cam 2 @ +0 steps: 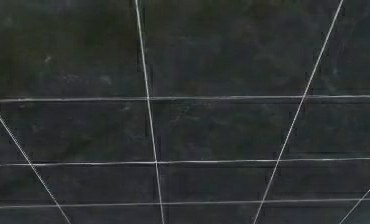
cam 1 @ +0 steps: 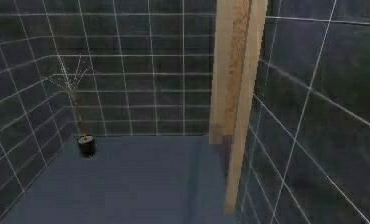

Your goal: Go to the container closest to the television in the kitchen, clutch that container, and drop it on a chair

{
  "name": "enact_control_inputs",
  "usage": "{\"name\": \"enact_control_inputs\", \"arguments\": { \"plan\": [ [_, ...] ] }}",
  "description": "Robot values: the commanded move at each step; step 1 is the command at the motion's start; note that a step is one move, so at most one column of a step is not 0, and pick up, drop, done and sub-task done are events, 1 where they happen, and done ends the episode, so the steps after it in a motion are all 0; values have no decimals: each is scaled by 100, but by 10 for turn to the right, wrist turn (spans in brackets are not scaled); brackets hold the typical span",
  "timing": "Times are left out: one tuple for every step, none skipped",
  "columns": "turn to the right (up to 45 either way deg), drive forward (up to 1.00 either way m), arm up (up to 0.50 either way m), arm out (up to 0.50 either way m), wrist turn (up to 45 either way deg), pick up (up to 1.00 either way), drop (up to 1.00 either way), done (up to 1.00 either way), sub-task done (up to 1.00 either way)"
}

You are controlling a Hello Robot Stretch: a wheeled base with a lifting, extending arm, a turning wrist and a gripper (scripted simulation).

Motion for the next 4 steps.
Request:
{"name": "enact_control_inputs", "arguments": {
  "plan": [
    [0,100,0,0,0,0,0,0,0],
    [-30,0,0,0,0,0,0,0,0],
    [0,30,0,0,0,0,0,0,0],
    [420,0,0,0,0,0,0,0,0]
  ]
}}
